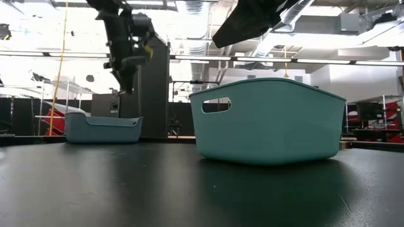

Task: Sort batteries
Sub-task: Put the silver battery into the blue bin, then return to Home Position

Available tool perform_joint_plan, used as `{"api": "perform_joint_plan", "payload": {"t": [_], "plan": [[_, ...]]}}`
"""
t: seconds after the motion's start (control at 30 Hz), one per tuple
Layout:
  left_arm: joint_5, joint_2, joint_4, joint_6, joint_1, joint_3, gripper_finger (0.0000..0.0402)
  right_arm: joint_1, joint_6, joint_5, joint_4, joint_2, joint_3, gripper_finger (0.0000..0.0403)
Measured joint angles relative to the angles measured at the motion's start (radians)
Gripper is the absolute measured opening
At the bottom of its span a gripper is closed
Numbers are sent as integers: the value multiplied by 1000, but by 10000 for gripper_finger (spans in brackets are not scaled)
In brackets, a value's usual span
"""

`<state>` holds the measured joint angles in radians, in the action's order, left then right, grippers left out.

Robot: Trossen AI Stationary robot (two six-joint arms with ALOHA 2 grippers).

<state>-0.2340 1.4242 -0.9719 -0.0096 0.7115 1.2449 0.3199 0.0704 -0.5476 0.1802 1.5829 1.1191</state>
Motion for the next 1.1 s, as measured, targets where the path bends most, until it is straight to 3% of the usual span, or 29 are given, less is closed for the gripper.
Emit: {"api": "perform_joint_plan", "payload": {"t": [0.17, 0.33, 0.6, 0.83, 1.1], "plan": [[68, 66, 0, 10, 129, 0, 33, 0, 0, 0, -1, 0, 0, 207], [94, 134, 2, 14, 163, 0, 40, 0, -1, 0, 0, 0, 0, 207], [108, 155, -5, 78, 141, -1, 172, 0, -1, 0, 0, 0, 0, 207], [142, 82, 2, 68, 105, -1, 201, 1, 0, 0, 0, 0, 0, 207], [176, -158, 112, 55, -69, -4, 203, 47, -106, 0, -90, 0, 0, 207]]}}
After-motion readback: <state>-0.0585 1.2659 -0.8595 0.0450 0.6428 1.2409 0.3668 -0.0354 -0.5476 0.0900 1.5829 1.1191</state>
